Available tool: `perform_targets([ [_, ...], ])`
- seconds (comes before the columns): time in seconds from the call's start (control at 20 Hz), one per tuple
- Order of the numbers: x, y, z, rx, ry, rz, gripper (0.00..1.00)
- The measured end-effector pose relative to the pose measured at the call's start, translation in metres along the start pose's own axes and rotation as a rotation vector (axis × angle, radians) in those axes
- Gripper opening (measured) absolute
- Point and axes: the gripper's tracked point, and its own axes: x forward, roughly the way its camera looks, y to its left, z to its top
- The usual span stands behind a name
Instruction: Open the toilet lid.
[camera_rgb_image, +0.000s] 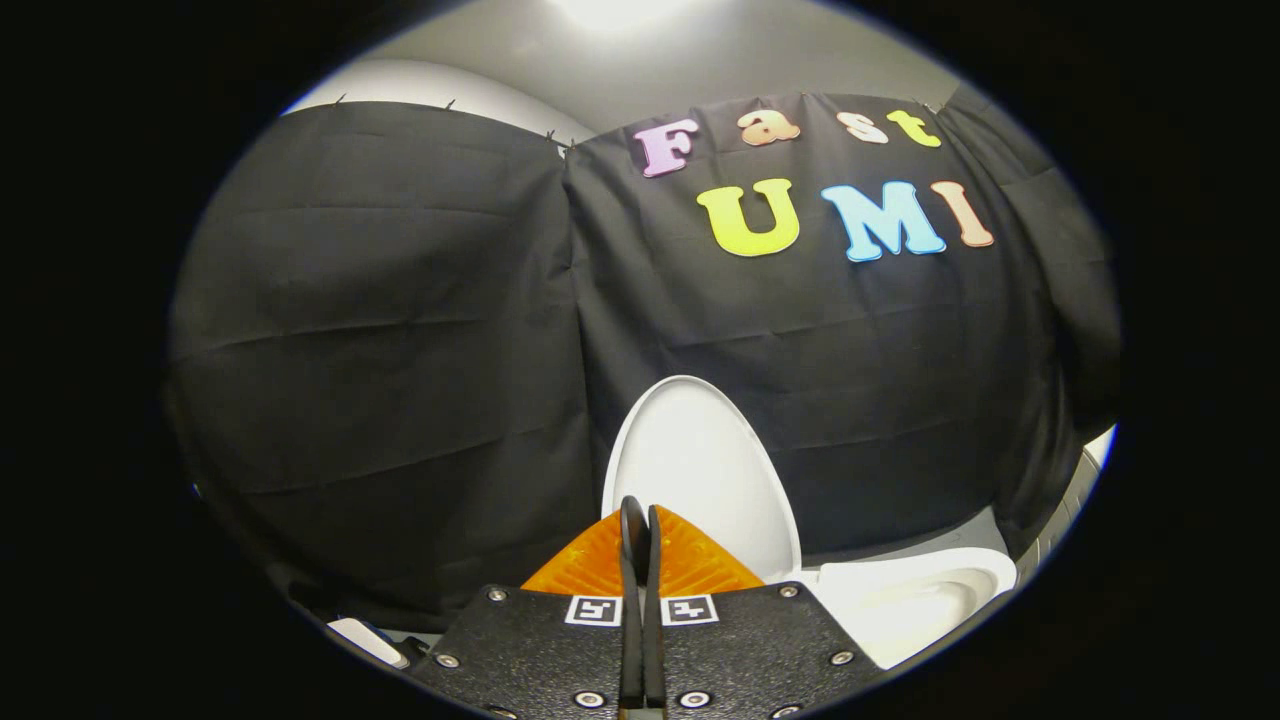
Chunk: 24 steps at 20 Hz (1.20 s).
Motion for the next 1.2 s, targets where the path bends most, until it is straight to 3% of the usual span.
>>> perform_targets([
  [0.3, 0.010, 0.012, 0.001, -0.072, 0.006, 0.060, 0.00],
  [0.4, 0.009, 0.018, 0.005, -0.115, -0.009, 0.114, 0.02],
  [0.45, 0.008, 0.018, 0.005, -0.134, -0.017, 0.130, 0.18],
  [0.7, -0.015, -0.019, 0.014, -0.169, -0.069, 0.048, 0.96],
  [1.05, -0.065, -0.046, 0.023, -0.138, -0.036, -0.018, 0.96],
  [1.2, -0.089, -0.070, 0.035, -0.145, -0.058, -0.085, 0.96],
])
